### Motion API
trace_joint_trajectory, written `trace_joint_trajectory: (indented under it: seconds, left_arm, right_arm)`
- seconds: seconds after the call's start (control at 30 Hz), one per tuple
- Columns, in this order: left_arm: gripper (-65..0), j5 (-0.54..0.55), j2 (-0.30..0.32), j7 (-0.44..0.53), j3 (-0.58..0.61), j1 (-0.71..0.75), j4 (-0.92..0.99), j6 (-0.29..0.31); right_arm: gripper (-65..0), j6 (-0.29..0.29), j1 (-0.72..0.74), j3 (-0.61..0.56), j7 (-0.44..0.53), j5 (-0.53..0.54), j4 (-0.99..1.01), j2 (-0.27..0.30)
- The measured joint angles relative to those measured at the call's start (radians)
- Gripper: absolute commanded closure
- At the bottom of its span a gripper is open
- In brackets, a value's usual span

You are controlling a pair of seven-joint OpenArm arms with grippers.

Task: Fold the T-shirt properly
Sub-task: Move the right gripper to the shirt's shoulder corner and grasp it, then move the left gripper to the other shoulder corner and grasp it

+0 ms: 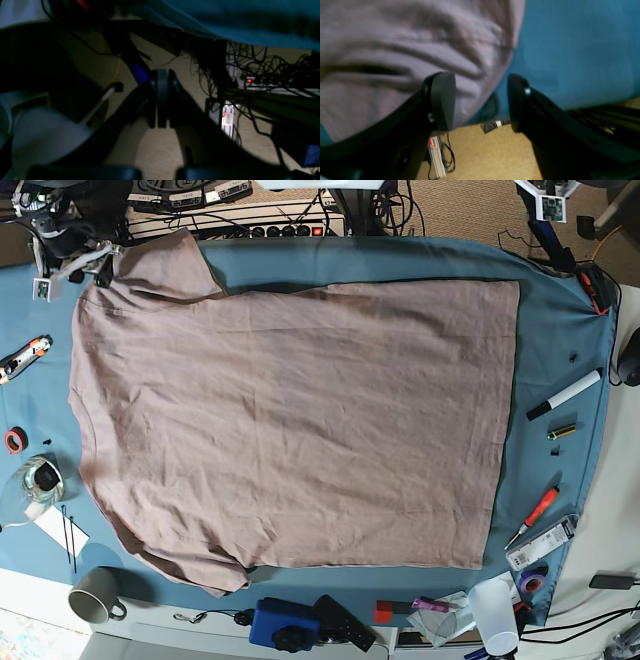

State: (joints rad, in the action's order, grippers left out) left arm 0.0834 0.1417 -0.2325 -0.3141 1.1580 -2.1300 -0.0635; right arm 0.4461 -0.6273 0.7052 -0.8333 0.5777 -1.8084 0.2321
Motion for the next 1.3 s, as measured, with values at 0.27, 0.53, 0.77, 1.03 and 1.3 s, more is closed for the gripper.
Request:
trace_joint_trajectory:
  seconds: [0.27, 0.53, 0.77, 1.03, 1.3]
  left_arm:
    - [0.0, 0.0, 0.0, 0.0, 0.0, -0.001, 0.0, 0.0]
    - [0.0, 0.001, -0.001, 0.0, 0.0, -0.014, 0.0, 0.0]
    - [0.0, 0.001, 0.0, 0.0, 0.0, -0.018, 0.0, 0.0]
    - [0.0, 0.001, 0.0, 0.0, 0.0, -0.09, 0.0, 0.0]
    - [-1.8, 0.017, -0.001, 0.0, 0.0, -0.194, 0.0, 0.004]
  right_arm:
    - [-32.4, 0.047, 0.027, 0.014, 0.045, 0.089, 0.147, 0.007]
    - [-32.4, 0.184, 0.022, 0.016, -0.131, 0.334, 0.158, 0.0]
    - [-32.4, 0.266, -0.037, 0.012, -0.157, 0.472, 0.158, -0.066]
    - [-32.4, 0.279, -0.027, 0.009, -0.125, 0.422, 0.159, -0.069]
    - [-32.4, 0.28, -0.017, 0.009, -0.123, 0.418, 0.159, -0.069]
